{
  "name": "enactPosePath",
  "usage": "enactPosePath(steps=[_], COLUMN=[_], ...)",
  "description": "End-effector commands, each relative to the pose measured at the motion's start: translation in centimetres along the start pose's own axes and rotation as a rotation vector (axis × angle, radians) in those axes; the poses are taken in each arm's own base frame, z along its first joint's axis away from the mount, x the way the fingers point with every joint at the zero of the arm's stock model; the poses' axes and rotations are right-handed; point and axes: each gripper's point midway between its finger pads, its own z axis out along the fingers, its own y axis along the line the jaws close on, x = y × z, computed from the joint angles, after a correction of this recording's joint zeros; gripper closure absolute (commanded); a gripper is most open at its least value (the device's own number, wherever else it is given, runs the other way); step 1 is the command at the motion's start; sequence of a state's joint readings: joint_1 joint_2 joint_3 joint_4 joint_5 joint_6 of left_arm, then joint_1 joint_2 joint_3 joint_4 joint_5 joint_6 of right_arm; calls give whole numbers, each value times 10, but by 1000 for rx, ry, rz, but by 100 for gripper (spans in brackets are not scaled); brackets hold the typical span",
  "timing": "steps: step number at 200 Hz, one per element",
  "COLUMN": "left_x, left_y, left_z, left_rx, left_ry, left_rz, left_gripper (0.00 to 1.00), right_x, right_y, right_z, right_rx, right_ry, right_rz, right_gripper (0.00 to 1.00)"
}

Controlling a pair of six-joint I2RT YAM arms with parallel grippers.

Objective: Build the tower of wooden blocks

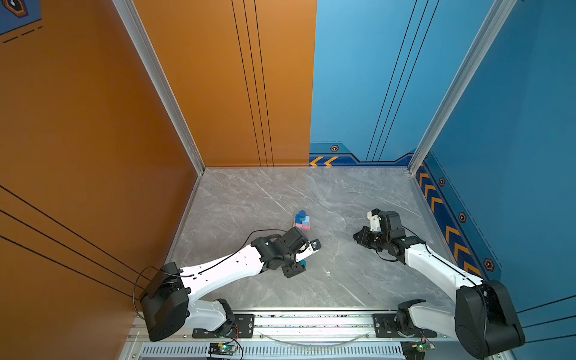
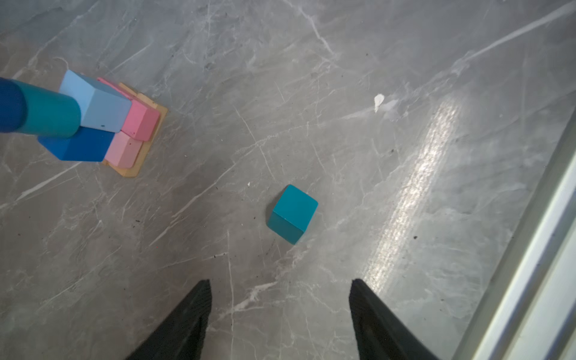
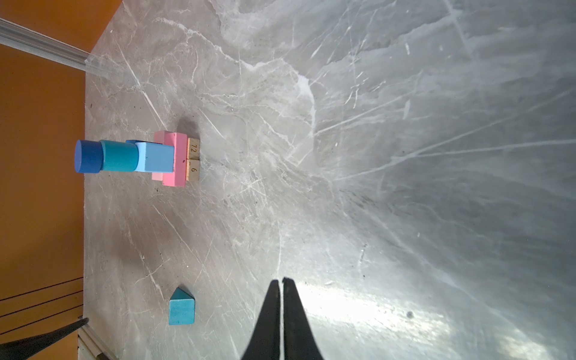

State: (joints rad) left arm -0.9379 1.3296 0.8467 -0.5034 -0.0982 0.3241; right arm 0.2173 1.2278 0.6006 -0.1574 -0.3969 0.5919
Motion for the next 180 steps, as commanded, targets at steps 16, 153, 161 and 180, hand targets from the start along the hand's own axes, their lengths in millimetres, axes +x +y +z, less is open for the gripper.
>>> enactPosePath(steps=[16,153,161,180], left_x=[-18,-23,-22,-22], left_y=[12,-34,-36,-40], left_z=[11,49,50,54], left_rx=[-96,117,127,151], left_ry=[-104,-98,-97,-94], left_rz=[82,184,185,184], left_gripper=[28,29,29,29], right_x=[6,5,5,4], right_y=[-4,-7,-7,-7], right_z=[-2,-1,-1,0], right_rx=[-10,-16,-16,-19], right_ry=[18,18,20,20], right_rz=[-6,6,7,6], right_gripper=[92,92,92,92])
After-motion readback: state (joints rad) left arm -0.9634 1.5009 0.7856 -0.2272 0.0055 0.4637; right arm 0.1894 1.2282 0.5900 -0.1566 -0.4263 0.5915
